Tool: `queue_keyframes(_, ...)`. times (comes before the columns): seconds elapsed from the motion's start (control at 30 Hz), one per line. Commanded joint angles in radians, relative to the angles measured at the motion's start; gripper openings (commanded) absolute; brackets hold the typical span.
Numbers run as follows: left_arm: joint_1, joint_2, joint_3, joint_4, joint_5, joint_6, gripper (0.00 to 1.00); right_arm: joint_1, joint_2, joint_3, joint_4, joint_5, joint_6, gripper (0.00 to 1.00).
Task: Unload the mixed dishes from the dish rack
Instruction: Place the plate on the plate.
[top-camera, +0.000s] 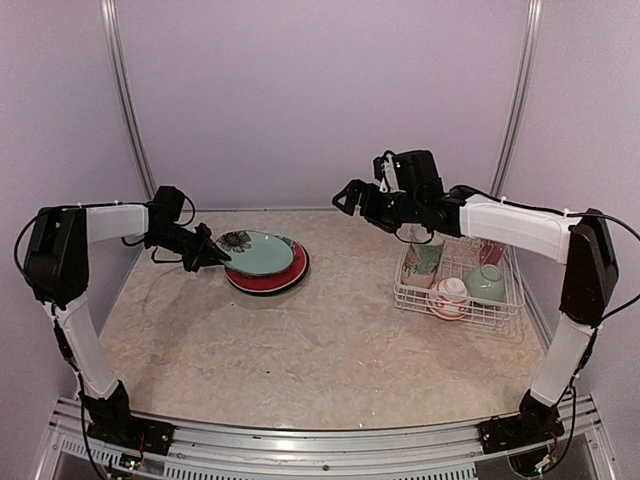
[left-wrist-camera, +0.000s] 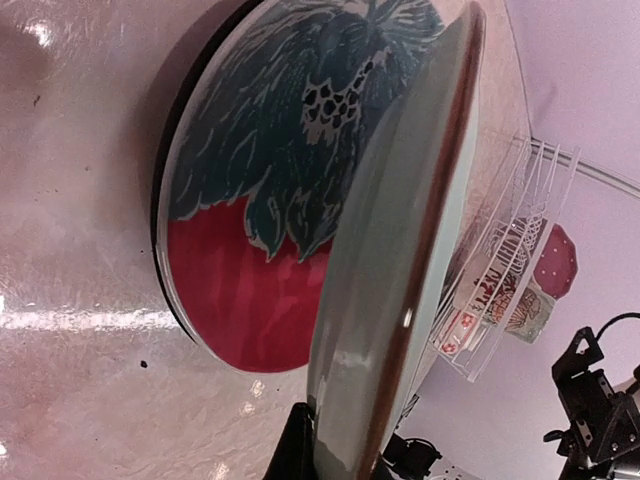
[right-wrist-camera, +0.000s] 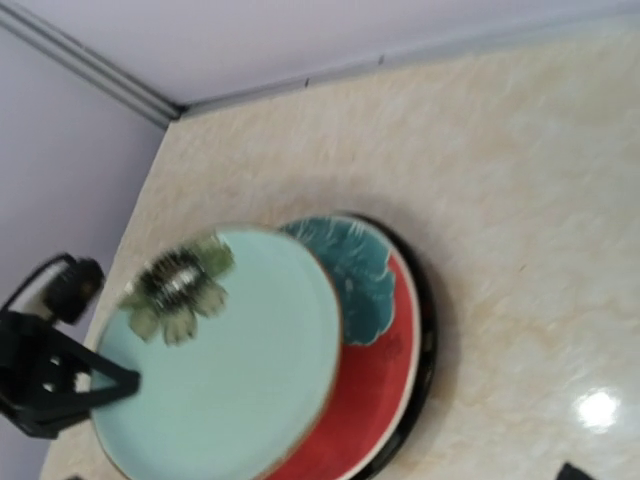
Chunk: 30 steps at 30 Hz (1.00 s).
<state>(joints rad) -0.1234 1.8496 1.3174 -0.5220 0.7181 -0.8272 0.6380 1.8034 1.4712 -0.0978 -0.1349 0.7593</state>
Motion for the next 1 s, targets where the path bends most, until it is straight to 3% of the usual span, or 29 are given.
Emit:
queue_keyframes(0.0,-0.006,0.027,0.071,0.026,0.044,0.036,0.0,-0.006,-0.093,-0.035,-0.078,0.102,-0.092,1.0)
queue_keyframes(0.63,-0.065,0.151,0.141,-0.026,0.01,0.079,0.0,-0.007,-0.211,-0.088,-0.176,0.307,-0.087,1.0)
queue_keyframes(0.77,-0.065,0.166,0.158,-0.053,-0.013,0.085,0.1,-0.007,-0.208,-0.046,-0.273,0.422,-0.007,1.0)
queue_keyframes(0.97,-0.067,0.195,0.179,-0.094,-0.053,0.094,0.23,-0.007,-0.248,-0.031,-0.317,0.46,-0.046,1.0)
